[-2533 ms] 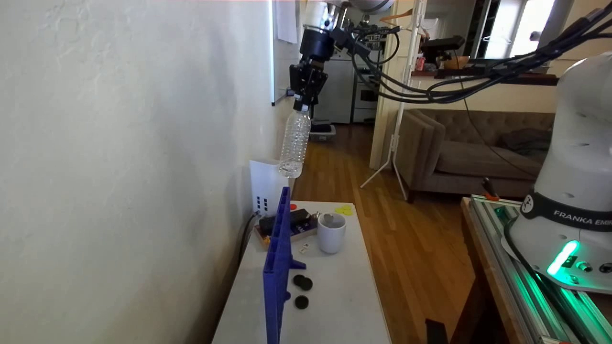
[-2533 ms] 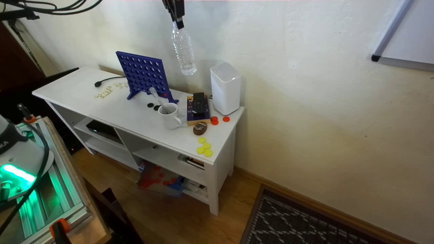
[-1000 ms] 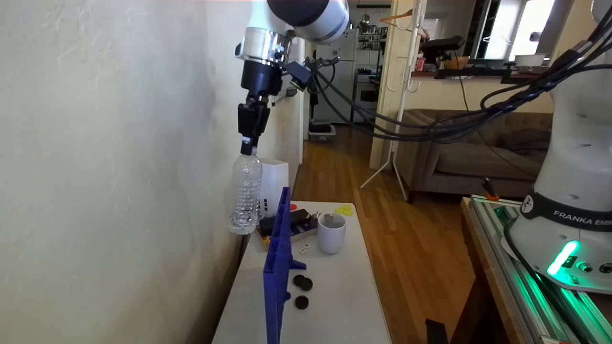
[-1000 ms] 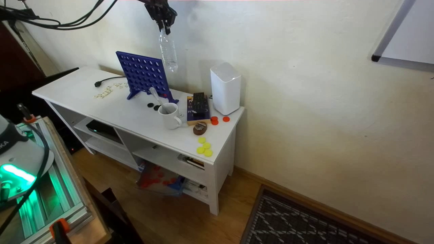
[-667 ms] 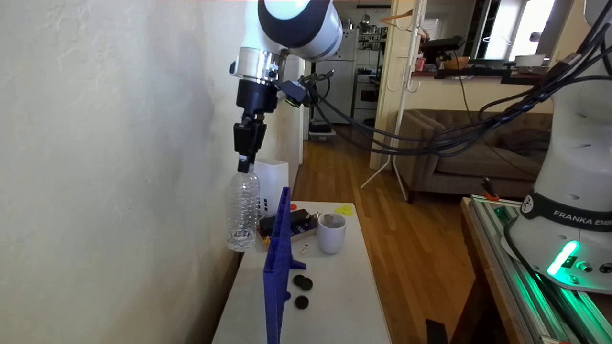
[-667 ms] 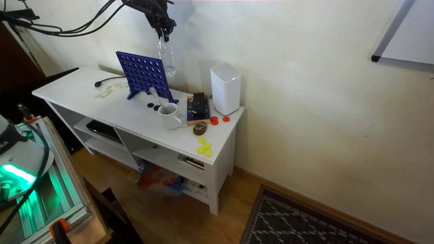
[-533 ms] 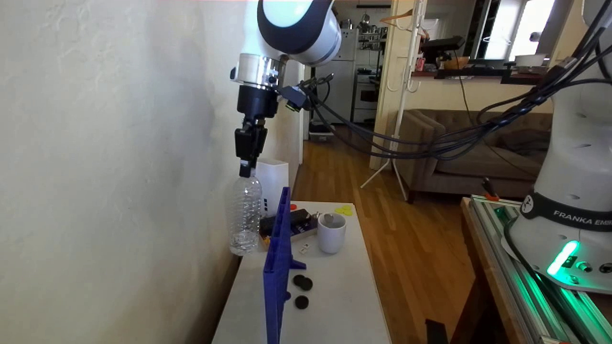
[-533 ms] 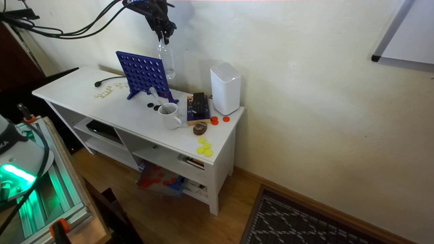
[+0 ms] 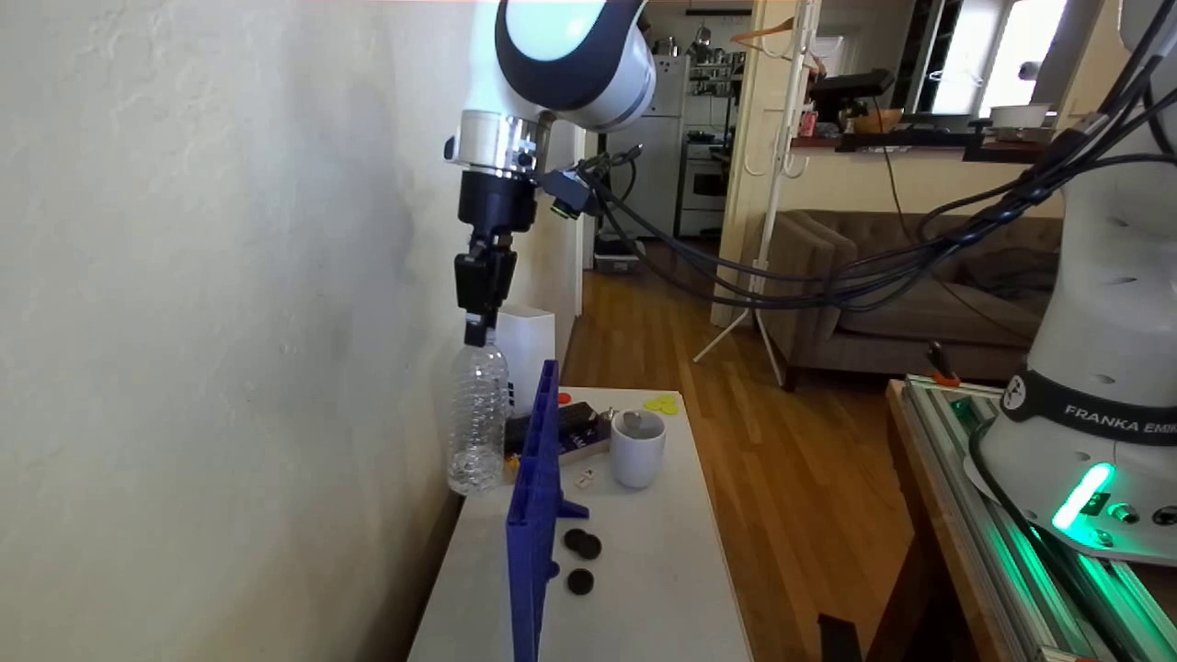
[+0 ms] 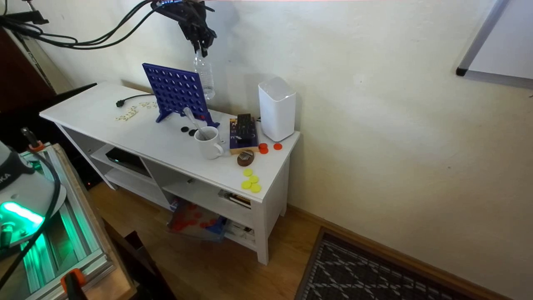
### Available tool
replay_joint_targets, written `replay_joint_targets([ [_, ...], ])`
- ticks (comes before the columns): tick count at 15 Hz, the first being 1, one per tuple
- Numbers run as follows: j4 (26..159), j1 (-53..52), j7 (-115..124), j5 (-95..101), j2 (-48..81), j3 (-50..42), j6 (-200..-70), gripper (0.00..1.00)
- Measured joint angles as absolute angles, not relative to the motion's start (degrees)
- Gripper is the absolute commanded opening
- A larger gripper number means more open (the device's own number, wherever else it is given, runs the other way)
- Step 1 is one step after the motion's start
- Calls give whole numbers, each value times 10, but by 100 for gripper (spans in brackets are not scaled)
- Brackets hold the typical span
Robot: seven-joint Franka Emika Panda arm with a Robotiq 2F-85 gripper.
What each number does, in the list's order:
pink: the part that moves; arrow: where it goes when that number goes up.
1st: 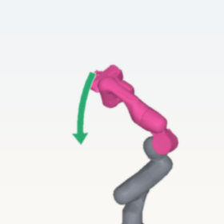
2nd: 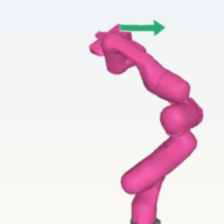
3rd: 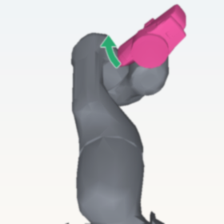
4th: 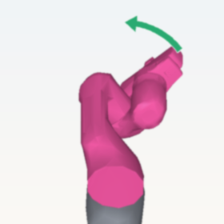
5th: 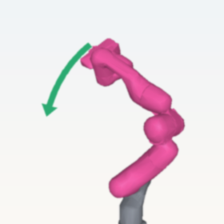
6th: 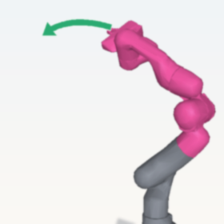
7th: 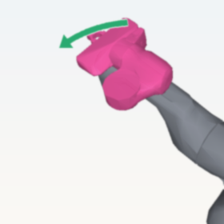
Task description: Move the clear bottle to the back left side of the counter.
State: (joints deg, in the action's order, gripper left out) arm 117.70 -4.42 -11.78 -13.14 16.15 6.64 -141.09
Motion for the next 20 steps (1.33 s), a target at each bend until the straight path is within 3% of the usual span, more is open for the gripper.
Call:
replay_joint_targets([
  [20, 1173, -105, 22, -38, 199, 71, -1435, 8],
])
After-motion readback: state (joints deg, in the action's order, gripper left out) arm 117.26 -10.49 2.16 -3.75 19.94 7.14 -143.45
